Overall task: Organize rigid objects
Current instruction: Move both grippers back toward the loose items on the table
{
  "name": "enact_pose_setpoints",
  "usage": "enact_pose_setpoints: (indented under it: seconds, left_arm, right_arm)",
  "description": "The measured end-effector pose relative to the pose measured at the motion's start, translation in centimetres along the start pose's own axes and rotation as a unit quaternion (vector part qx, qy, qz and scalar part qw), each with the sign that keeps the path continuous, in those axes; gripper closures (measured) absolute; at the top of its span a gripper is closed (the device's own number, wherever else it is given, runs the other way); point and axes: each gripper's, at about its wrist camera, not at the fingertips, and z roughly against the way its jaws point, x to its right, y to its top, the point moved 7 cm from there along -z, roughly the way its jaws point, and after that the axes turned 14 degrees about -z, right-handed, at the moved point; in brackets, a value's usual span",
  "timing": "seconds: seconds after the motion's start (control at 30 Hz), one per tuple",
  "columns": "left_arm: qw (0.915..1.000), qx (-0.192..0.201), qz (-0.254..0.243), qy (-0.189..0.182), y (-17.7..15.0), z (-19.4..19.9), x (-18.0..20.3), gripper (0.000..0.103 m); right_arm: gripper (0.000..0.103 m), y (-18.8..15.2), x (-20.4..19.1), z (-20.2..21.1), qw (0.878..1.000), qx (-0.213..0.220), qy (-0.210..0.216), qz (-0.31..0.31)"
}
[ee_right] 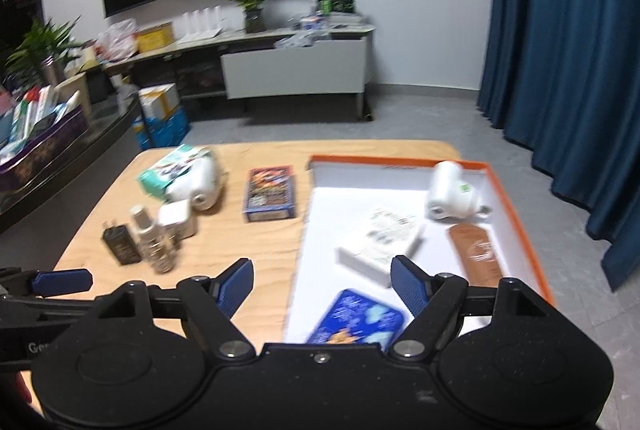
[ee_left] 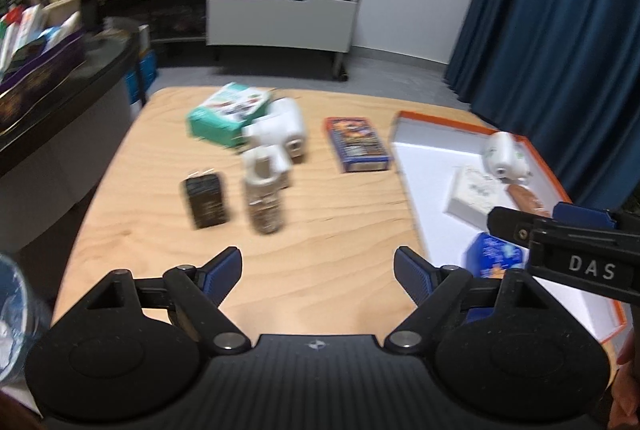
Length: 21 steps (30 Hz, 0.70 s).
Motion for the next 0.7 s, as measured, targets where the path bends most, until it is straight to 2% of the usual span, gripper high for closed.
enact_pose_setpoints:
  seconds: [0.3, 0.47, 0.7]
  left_arm:
    - [0.9975, -0.002, 0.058, 0.041, -2.2, -0.5, -5.9, 0.011]
    - [0.9954, 0.01, 0.062, 0.072, -1.9, -1.8, -8.0, 0.008]
    - [0.9943, 0.032, 0.055, 0.085, -1.1, -4.2, -8.4, 0.007]
  right_arm:
    - [0.014, -1.8, -3.2, -0.8, 0.999, -0.018, 0.021, 0.035]
    - [0.013, -2.2, -3.1, -1.3, 0.999, -0.026, 0.024, 0.028]
    - [0.013, -2.7, -3.0, -2.1, 0.999, -0.035, 0.027, 0.027]
